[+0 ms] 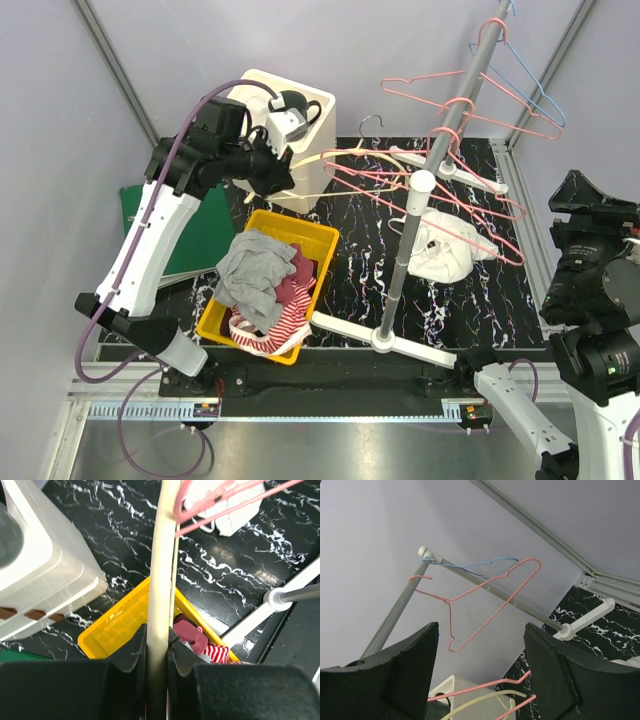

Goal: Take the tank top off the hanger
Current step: Place the hanger at the clothesline.

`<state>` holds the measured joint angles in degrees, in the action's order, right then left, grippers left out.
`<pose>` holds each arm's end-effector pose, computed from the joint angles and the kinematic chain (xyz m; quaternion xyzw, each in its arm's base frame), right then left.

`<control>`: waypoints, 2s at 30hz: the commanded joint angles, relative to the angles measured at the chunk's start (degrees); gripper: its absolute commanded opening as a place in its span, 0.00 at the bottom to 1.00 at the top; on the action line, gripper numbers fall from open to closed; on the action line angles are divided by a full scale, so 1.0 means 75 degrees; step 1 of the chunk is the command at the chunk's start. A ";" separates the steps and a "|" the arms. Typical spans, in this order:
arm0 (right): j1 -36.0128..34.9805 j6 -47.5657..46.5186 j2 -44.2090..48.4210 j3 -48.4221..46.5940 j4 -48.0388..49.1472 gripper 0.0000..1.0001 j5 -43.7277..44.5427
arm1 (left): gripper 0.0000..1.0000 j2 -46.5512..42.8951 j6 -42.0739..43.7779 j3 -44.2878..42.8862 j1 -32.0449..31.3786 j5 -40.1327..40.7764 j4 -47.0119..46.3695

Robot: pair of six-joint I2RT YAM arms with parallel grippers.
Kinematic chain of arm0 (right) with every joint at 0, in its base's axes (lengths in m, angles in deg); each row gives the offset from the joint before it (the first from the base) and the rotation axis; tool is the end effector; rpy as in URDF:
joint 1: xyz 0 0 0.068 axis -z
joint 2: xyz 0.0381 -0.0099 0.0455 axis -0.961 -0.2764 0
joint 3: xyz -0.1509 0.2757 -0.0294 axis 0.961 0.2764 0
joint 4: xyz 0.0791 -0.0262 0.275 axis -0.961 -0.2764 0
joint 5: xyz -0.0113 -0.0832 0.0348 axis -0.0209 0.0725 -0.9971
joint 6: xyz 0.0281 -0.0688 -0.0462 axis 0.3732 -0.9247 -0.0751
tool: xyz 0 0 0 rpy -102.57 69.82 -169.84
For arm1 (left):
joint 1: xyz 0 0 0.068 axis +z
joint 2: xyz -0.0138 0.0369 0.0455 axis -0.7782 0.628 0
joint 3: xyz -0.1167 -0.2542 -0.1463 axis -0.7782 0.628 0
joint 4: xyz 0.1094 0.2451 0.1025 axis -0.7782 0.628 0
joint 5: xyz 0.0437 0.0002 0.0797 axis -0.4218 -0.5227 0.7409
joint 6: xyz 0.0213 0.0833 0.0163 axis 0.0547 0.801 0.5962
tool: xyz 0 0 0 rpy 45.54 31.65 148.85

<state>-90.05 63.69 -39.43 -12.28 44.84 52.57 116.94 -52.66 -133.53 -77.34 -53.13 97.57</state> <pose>0.0691 -0.0388 0.5382 0.4367 0.4795 0.1450 0.7472 0.2937 -0.1823 0.5037 0.4282 0.7739 -0.2262 0.4082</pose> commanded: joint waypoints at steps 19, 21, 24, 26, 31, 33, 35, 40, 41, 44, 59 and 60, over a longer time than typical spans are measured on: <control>-0.0010 -0.2004 0.0309 -0.1047 0.0049 0.77 -0.0549 | 0.00 0.1581 0.3173 -0.3002 0.0463 -0.3471 -0.0831; -0.0010 -0.2121 0.0297 -0.1117 0.0050 0.77 -0.0560 | 0.00 0.1826 0.3057 -0.3388 0.0463 -0.3812 -0.0913; -0.0010 -0.2156 0.0390 -0.1106 0.0050 0.77 -0.0525 | 0.00 0.2201 0.2519 -0.4019 0.0463 -0.4456 -0.1124; -0.0010 -0.2133 0.0484 -0.1048 0.0050 0.77 -0.0443 | 0.00 0.2495 0.2249 -0.4221 0.0463 -0.4691 -0.1265; -0.0022 -0.2051 0.0566 -0.0919 0.0061 0.77 -0.0373 | 0.00 0.2601 0.1194 -0.3906 0.0405 -0.5453 -0.2283; -0.0010 -0.2016 0.0590 -0.0837 0.0050 0.77 -0.0408 | 0.00 0.2589 0.0936 -0.3742 0.0207 -0.5408 -0.2600; -0.0010 -0.1957 0.0601 -0.0743 0.0061 0.77 -0.0408 | 0.00 0.2624 0.0819 -0.3695 0.0031 -0.5221 -0.2706; -0.0010 -0.1981 0.0718 -0.0579 0.0061 0.77 -0.0396 | 0.00 0.2648 -0.0130 -0.3378 -0.0403 -0.5057 -0.3959; 0.0002 -0.1969 0.0754 -0.0567 0.0061 0.77 -0.0396 | 0.00 0.2741 -0.0491 -0.3378 -0.0473 -0.4998 -0.4320; -0.0010 -0.2074 0.0859 -0.0567 0.0015 0.77 -0.0350 | 0.00 0.2929 -0.1289 -0.3472 -0.0544 -0.4939 -0.4989; -0.0010 -0.2227 0.1293 -0.0426 -0.0091 0.77 -0.0092 | 0.00 0.3246 -0.1655 -0.2875 -0.0826 -0.4341 -0.5355; -0.0010 -0.2215 0.1305 -0.0403 -0.0091 0.77 -0.0092 | 0.00 0.3222 -0.1632 -0.2712 -0.0837 -0.4353 -0.5344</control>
<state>-90.07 48.17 -29.99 -16.00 44.18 50.36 143.48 -64.84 -156.20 -83.13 -86.73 61.62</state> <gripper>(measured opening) 0.772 0.158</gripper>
